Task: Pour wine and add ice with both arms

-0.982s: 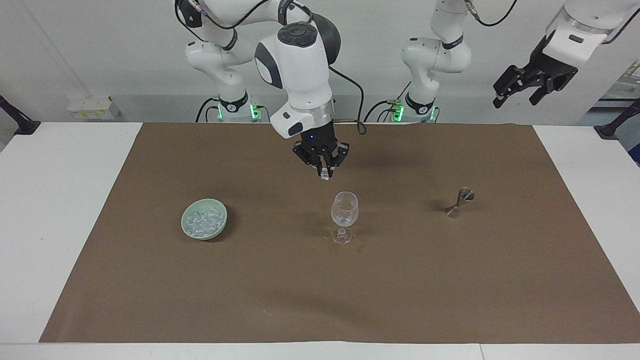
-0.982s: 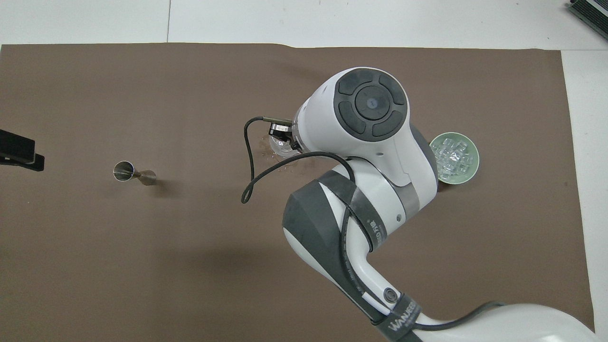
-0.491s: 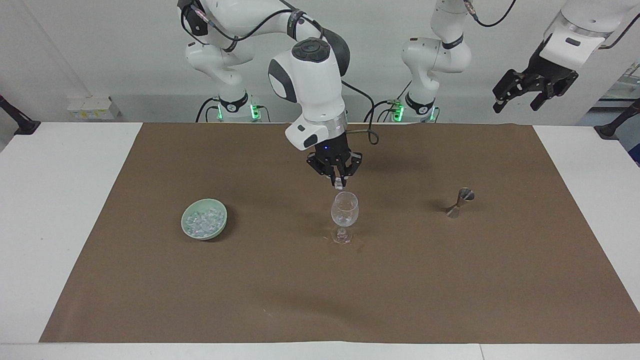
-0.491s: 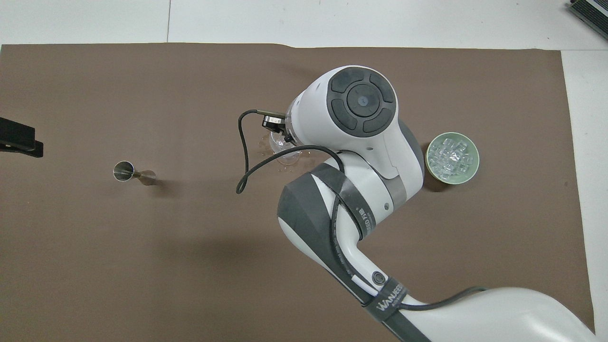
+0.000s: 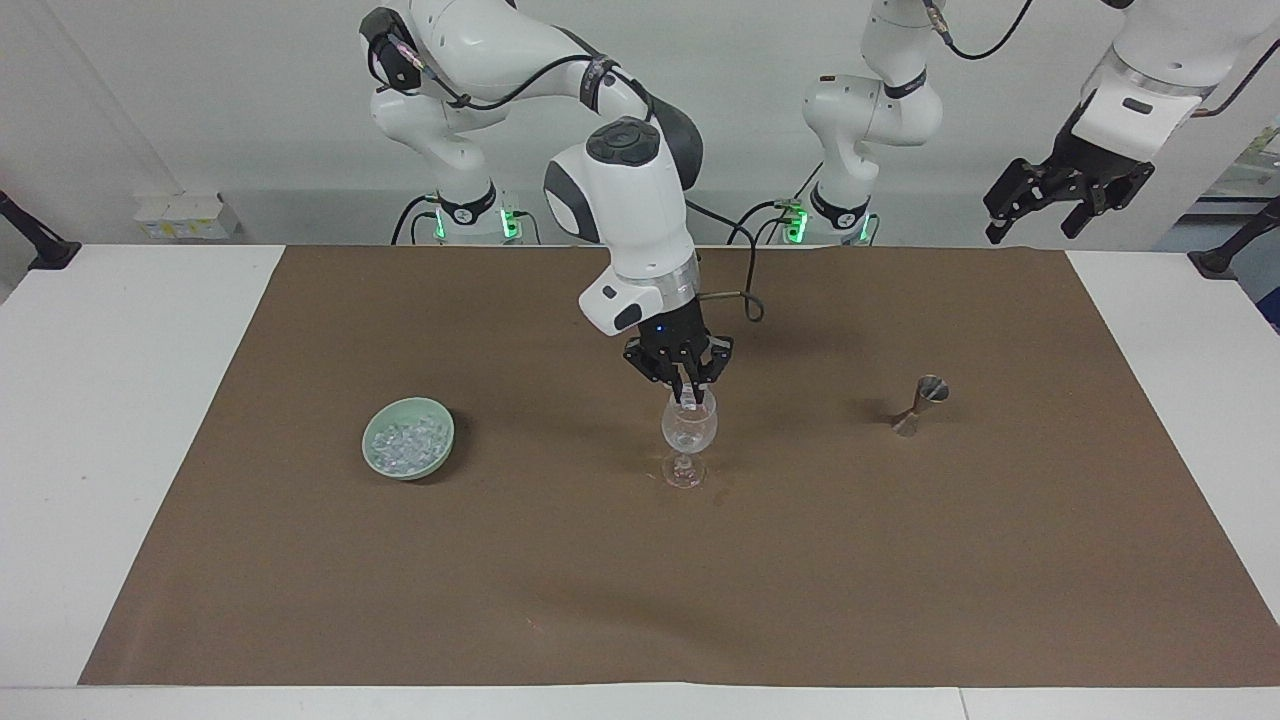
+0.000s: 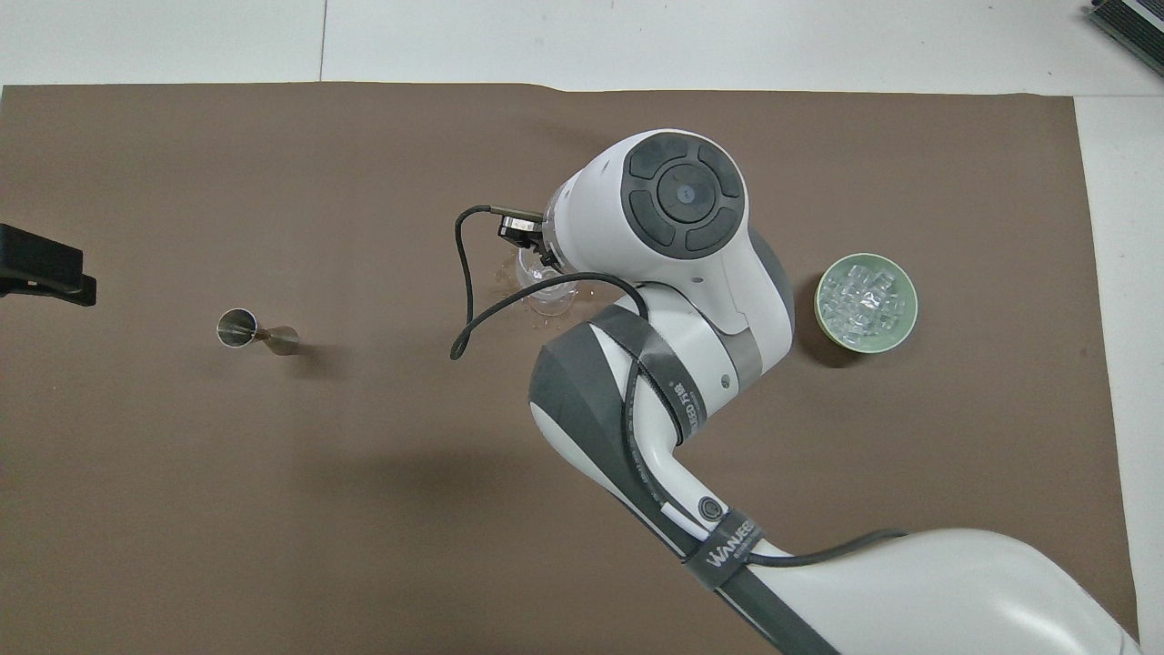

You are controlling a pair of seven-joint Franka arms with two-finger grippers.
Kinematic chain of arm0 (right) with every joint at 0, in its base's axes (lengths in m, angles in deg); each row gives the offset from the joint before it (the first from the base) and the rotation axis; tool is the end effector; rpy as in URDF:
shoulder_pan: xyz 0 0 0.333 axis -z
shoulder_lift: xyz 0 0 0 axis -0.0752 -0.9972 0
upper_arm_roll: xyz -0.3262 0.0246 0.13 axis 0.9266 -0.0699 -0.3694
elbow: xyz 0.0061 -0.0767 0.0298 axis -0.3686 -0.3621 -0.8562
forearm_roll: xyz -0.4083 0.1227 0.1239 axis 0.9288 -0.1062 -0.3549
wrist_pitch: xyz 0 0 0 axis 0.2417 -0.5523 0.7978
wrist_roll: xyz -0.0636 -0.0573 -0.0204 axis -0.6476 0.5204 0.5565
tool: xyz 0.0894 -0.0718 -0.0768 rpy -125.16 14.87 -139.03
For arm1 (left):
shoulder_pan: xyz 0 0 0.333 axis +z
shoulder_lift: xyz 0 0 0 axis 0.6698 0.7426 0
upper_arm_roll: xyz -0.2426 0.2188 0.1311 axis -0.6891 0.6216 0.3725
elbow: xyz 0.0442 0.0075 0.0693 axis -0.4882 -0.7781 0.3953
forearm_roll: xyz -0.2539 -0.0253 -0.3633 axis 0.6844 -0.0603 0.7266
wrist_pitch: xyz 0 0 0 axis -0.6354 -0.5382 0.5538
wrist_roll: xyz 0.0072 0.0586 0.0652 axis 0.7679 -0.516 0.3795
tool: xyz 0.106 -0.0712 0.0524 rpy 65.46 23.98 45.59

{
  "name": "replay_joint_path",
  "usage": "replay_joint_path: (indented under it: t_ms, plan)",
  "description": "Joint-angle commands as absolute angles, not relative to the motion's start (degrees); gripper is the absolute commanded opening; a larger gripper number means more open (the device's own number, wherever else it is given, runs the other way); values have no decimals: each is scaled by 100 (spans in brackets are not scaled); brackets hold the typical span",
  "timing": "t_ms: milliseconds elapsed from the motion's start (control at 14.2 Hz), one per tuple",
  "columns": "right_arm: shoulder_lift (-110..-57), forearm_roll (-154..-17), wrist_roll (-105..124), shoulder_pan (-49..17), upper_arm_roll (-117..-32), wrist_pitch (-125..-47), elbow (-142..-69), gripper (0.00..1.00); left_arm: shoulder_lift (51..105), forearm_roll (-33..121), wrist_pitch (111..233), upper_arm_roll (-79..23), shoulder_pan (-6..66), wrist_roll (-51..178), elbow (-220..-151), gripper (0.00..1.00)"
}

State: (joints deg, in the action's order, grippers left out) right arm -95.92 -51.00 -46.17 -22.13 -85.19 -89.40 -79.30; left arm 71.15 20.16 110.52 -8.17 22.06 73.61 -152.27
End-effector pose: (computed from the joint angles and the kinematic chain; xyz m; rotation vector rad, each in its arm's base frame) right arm 0.6778 0.4237 0.4821 -2.8544 0.3431 -0.2576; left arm 0.5940 -0.0408 0.7038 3.1318 0.0655 -0.0581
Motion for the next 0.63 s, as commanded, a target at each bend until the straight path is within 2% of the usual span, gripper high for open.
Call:
replay_joint_path:
  t_ms: [0,140,491,561]
  plan:
    - [-9645,-4982,-4796,-2198,-8567,-9121,-7932,0,6945,1920,11143,-763,2131,7410,-15425,100]
    - [-9645,-5026,-4796,-2198,-8567,-9130,-7932,0,6945,1920,11178,-772,2139,7428,-15434,100]
    - [-9645,-5026,-4805,-2207,-8567,-9121,-8055,15,6892,1920,11161,-763,2166,7428,-15521,100]
    - [-9645,-5035,-4805,-2215,-8567,-9121,-8056,15,6884,1920,11152,-867,2322,7437,-15548,100]
